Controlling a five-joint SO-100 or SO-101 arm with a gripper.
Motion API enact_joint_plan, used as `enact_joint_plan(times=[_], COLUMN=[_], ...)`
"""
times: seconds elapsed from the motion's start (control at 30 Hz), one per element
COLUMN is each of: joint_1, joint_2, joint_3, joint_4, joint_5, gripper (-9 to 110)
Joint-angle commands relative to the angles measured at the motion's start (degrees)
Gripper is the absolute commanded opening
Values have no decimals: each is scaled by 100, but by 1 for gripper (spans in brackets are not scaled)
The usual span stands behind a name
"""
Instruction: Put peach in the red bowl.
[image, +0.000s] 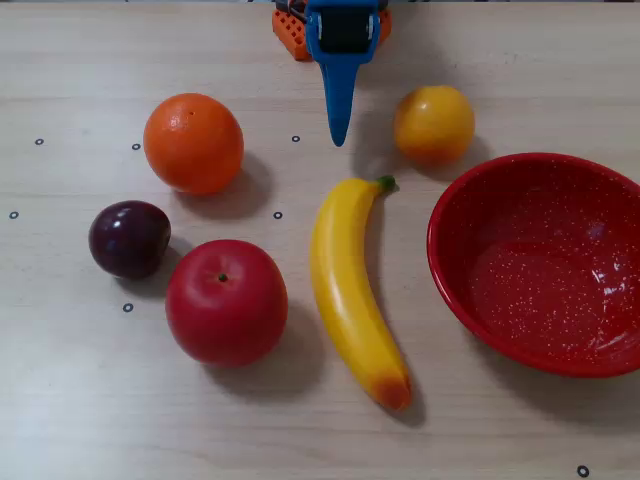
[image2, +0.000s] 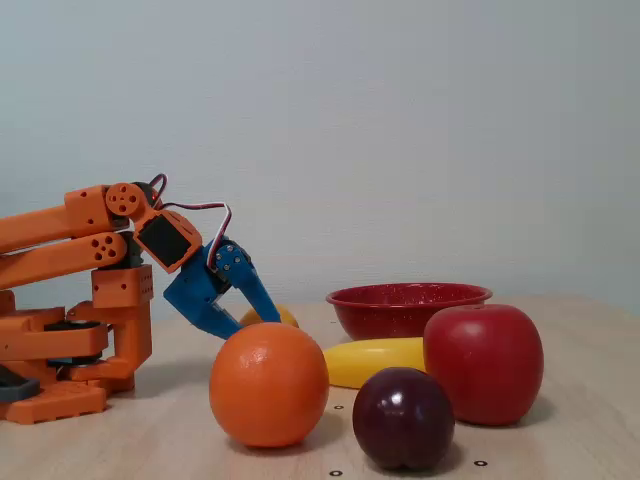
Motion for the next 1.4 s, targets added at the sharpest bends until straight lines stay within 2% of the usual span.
enact_joint_plan(times=[0.0,0.67,1.37], joint_1=[62,0,53], joint_2=[114,114,-712], joint_3=[114,114,-817], joint_4=[-202,-202,-378], joint_5=[132,35,-1371], gripper=[0,0,0])
